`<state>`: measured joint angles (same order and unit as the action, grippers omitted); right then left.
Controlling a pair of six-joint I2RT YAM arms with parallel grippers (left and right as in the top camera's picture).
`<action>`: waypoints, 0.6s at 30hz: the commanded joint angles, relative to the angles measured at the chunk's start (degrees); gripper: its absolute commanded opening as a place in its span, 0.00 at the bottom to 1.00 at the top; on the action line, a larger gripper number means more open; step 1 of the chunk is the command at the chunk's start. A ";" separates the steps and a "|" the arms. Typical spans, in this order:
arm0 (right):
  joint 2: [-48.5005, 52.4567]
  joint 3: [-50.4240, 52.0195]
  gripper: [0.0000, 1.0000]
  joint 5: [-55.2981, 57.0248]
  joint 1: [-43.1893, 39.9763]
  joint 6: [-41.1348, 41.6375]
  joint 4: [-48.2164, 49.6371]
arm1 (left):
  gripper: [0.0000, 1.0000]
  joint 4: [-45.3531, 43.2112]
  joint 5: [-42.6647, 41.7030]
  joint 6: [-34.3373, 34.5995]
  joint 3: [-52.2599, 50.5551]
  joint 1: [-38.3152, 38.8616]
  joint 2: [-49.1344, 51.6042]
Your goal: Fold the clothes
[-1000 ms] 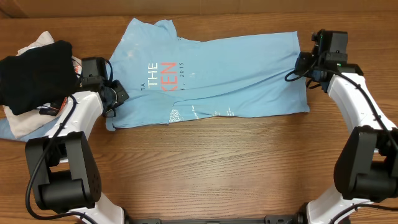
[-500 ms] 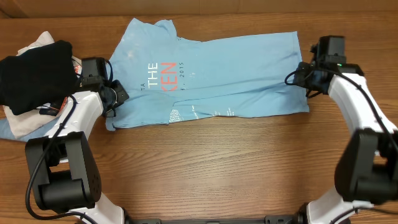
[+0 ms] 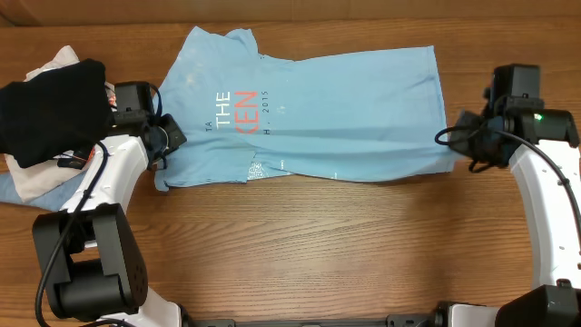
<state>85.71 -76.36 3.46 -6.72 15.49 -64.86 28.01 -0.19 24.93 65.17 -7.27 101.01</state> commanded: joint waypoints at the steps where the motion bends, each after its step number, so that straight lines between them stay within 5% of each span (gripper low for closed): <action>1: -0.52 -0.26 0.04 4.68 -0.22 2.82 -3.08 | 0.04 0.96 0.13 -1.11 -0.13 -1.46 -1.81; 18: 4.85 -0.20 0.09 4.00 -0.02 2.49 12.90 | 0.04 1.16 -1.16 -1.14 -0.13 -2.10 -1.81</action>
<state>87.66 -76.36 7.07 -6.72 17.87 -53.30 29.63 -1.02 24.93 65.17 -9.10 100.92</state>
